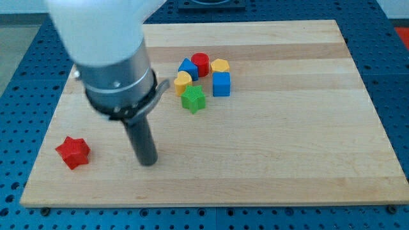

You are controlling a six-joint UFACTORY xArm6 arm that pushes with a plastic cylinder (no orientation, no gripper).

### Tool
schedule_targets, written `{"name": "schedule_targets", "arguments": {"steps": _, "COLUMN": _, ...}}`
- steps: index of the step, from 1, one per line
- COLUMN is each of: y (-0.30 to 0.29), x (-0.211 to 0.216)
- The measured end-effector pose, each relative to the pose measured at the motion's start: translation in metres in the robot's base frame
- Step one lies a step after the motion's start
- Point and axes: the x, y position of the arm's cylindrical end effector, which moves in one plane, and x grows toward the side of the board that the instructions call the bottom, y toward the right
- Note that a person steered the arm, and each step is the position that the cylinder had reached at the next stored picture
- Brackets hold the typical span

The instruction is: Nudge the red star a little bit up

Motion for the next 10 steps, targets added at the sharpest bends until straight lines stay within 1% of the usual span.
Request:
{"name": "schedule_targets", "arguments": {"steps": 1, "y": -0.107, "x": 0.013}}
{"name": "schedule_targets", "arguments": {"steps": 2, "y": -0.109, "x": 0.014}}
{"name": "schedule_targets", "arguments": {"steps": 3, "y": -0.108, "x": -0.005}}
{"name": "schedule_targets", "arguments": {"steps": 5, "y": -0.073, "x": -0.036}}
{"name": "schedule_targets", "arguments": {"steps": 6, "y": -0.053, "x": -0.103}}
{"name": "schedule_targets", "arguments": {"steps": 7, "y": -0.022, "x": -0.141}}
{"name": "schedule_targets", "arguments": {"steps": 8, "y": 0.010, "x": -0.146}}
{"name": "schedule_targets", "arguments": {"steps": 10, "y": 0.039, "x": -0.163}}
